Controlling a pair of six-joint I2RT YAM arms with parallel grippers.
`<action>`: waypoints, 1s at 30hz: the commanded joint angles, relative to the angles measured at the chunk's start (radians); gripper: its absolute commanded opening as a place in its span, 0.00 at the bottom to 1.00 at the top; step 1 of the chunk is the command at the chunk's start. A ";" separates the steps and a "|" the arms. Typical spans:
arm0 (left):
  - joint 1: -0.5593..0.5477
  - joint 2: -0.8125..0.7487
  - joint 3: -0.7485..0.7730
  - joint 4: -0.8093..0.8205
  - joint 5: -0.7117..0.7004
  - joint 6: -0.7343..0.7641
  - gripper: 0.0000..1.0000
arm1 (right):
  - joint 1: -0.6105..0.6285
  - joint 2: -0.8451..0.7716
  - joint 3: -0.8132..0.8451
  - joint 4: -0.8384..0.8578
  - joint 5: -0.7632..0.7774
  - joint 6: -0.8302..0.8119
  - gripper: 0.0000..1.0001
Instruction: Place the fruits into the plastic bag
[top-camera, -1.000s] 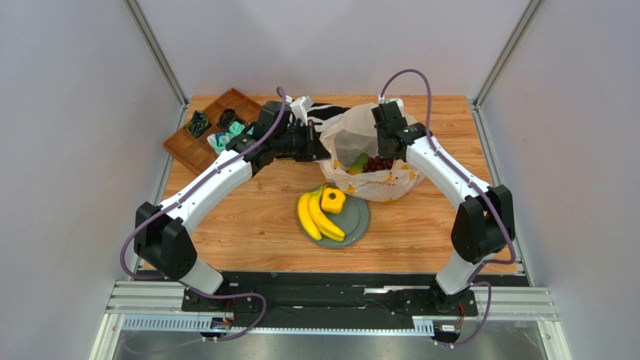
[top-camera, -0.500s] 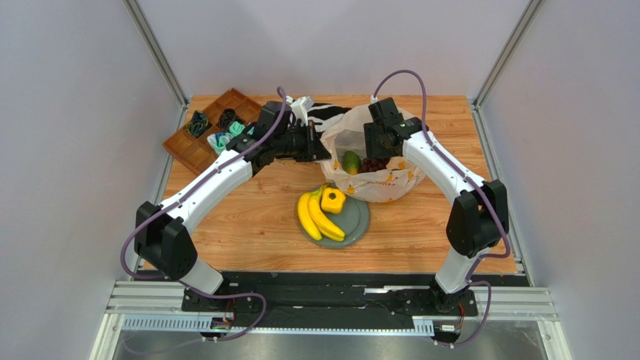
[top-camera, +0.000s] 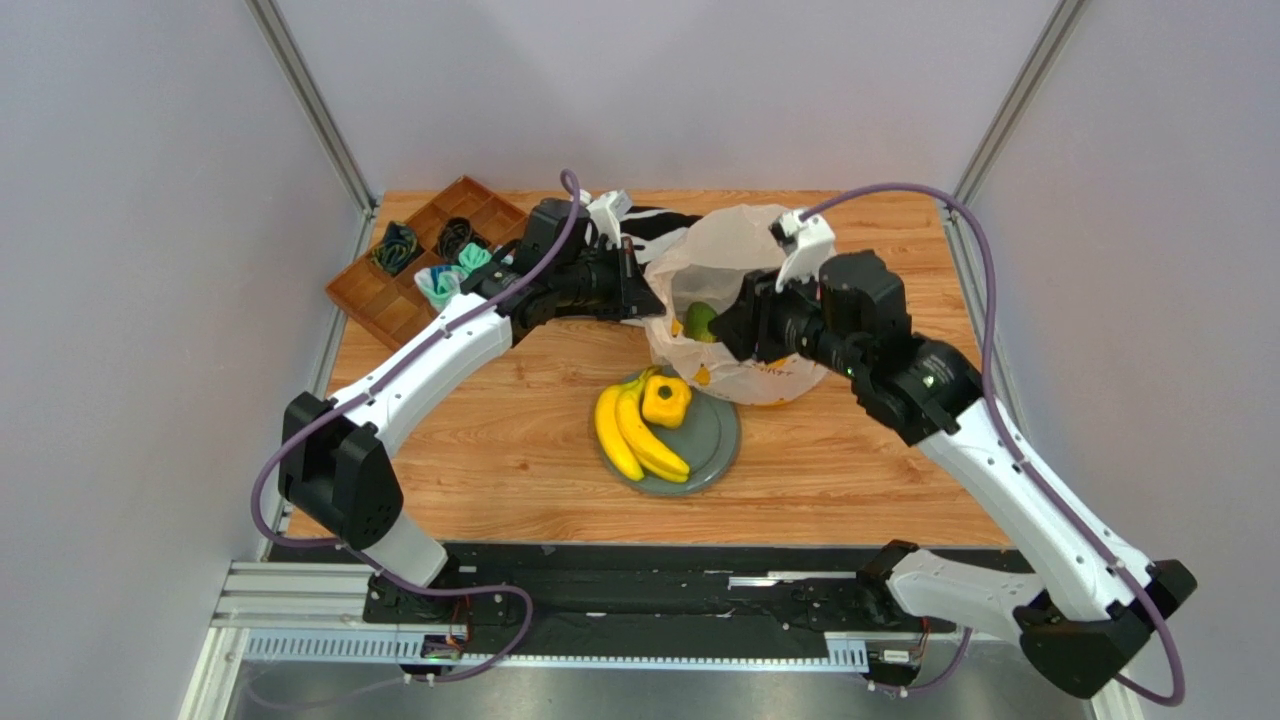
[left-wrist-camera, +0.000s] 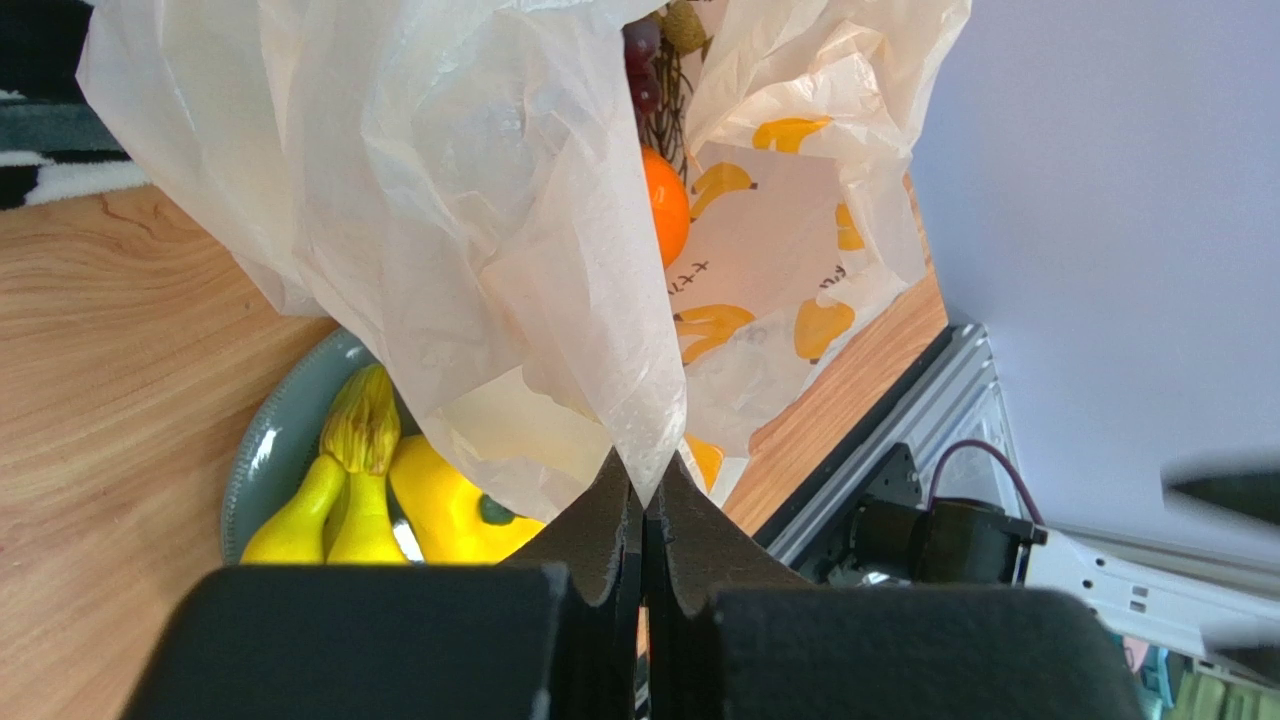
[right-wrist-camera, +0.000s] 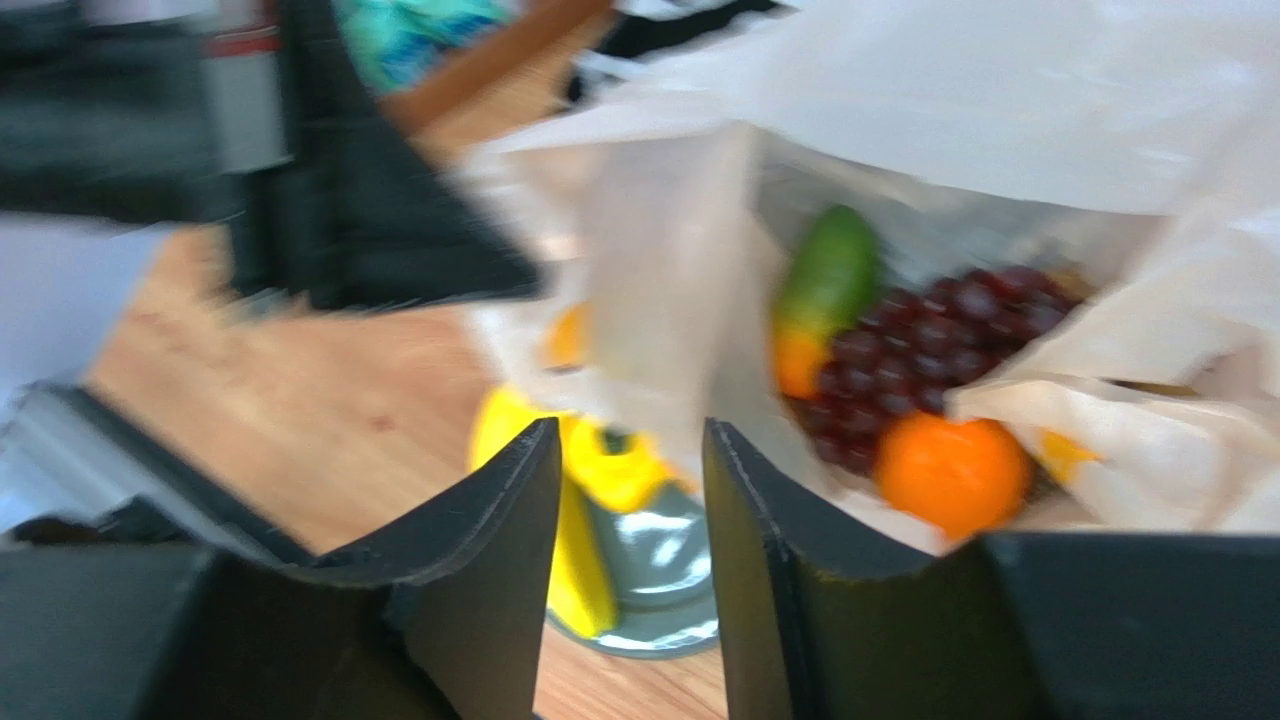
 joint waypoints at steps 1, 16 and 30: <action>0.003 0.024 0.062 0.003 0.009 0.004 0.00 | 0.098 -0.022 -0.142 0.082 -0.064 0.092 0.38; 0.003 -0.023 0.019 0.023 -0.005 -0.022 0.00 | 0.150 0.334 -0.076 0.064 -0.093 0.082 0.30; 0.003 -0.036 0.007 0.032 -0.006 -0.026 0.00 | 0.150 0.456 -0.003 -0.002 0.106 0.063 0.32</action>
